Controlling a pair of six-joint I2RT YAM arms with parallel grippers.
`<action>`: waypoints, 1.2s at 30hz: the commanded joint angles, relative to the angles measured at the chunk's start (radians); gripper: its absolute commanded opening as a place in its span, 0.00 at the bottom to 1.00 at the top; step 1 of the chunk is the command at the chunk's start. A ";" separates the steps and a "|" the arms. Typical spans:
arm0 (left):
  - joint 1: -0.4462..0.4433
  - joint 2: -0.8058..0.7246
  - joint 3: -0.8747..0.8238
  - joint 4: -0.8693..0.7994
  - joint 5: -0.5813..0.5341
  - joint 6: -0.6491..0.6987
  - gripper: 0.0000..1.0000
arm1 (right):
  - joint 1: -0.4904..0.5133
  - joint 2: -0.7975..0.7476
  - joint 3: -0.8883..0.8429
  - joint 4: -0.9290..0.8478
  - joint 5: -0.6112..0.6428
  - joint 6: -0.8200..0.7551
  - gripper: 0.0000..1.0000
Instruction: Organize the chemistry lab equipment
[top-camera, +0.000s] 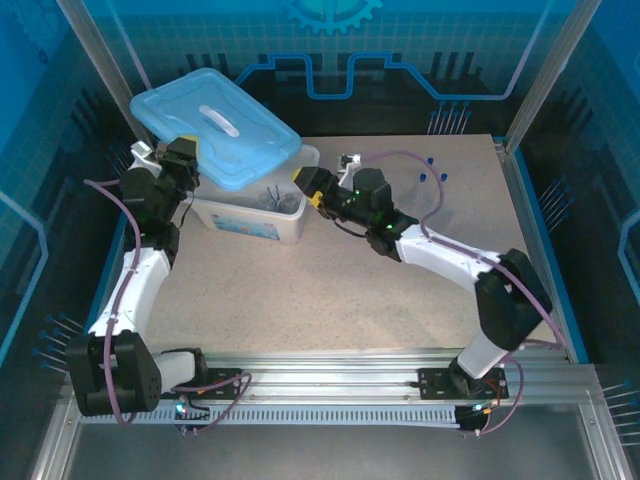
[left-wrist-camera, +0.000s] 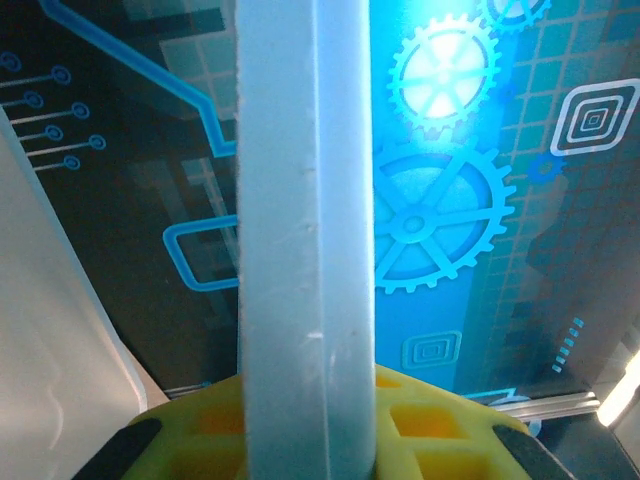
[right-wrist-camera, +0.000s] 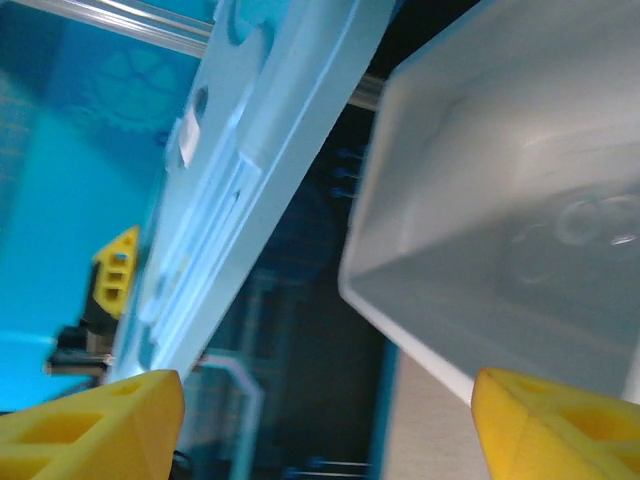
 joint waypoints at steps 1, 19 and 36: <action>-0.010 -0.039 -0.007 0.039 -0.049 0.058 0.00 | -0.008 0.090 0.049 0.273 -0.058 0.227 0.76; -0.014 -0.076 -0.044 0.022 -0.096 0.110 0.00 | 0.075 0.288 0.249 0.336 -0.007 0.378 0.65; -0.033 -0.091 -0.086 0.051 -0.127 0.126 0.00 | 0.112 0.349 0.377 0.190 0.095 0.457 0.30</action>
